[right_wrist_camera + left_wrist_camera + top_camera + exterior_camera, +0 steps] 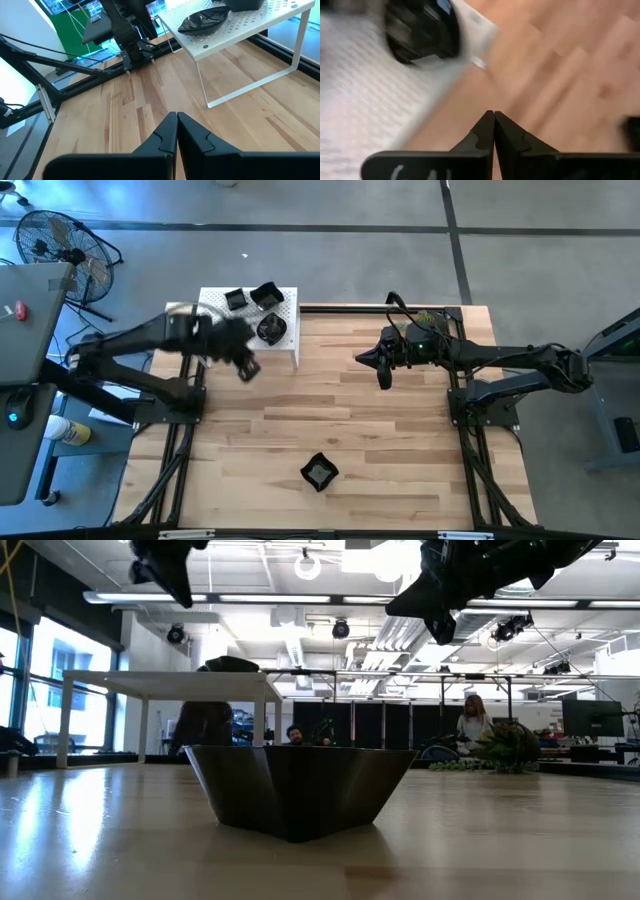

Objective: Pick & Place Mini shaped plates
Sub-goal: Stack the black distorted square plate on top of the other black distorted square plates on the shelf

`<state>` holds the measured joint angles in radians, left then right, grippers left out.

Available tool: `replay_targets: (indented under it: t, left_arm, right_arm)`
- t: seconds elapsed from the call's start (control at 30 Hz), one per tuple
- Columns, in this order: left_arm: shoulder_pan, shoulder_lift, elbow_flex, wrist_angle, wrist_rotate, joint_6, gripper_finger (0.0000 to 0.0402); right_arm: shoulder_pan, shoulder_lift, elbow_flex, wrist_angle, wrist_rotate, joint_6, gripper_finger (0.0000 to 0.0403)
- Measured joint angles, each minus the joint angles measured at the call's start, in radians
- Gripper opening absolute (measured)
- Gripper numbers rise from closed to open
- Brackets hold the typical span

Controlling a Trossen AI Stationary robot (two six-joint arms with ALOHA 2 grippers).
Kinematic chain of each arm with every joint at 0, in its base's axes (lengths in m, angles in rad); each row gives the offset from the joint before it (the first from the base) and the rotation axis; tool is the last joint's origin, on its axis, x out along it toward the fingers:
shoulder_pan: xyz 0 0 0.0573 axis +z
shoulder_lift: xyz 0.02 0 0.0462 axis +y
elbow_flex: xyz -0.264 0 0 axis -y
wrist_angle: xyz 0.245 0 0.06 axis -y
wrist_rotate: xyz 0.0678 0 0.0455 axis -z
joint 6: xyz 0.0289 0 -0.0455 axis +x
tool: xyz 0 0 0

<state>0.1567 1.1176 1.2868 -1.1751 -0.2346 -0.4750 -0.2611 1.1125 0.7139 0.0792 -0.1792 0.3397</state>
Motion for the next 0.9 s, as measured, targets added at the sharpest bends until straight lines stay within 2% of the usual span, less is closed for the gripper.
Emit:
replay_targets:
  t: [0.13, 0.3, 0.53, 0.63, 0.8, 0.9]
  left_arm:
    - [-0.201, 0.001, -0.065, 0.02, 0.001, -0.221, 0.0003]
    - [-0.372, 0.115, -0.131, 0.126, 0.049, -0.375, 0.0001]
    - [-0.432, 0.3, -0.14, 0.373, 0.124, -0.552, 0.0001]
    - [-0.447, 0.363, -0.14, 0.484, 0.188, -0.574, 0.0009]
    - [-0.453, 0.46, -0.141, 0.613, 0.296, -0.654, 0.0061]
    - [-0.48, 0.492, -0.139, 0.704, 0.32, -0.659, 0.0102]
  right_arm:
    - [0.0, 0.0, 0.0, 0.0, 0.0, -0.007, 0.0007]
    - [0.0, 0.0, 0.0, -0.001, 0.0, -0.036, 0.0007]
    - [-0.001, 0.0, 0.0, -0.01, -0.01, -0.053, 0.0007]
    - [-0.001, 0.0, 0.0, -0.014, -0.037, -0.061, 0.0007]
    - [-0.001, 0.0, 0.0, -0.017, -0.092, -0.092, 0.0007]
    - [-0.001, 0.0, 0.0, -0.017, -0.119, -0.118, 0.0007]
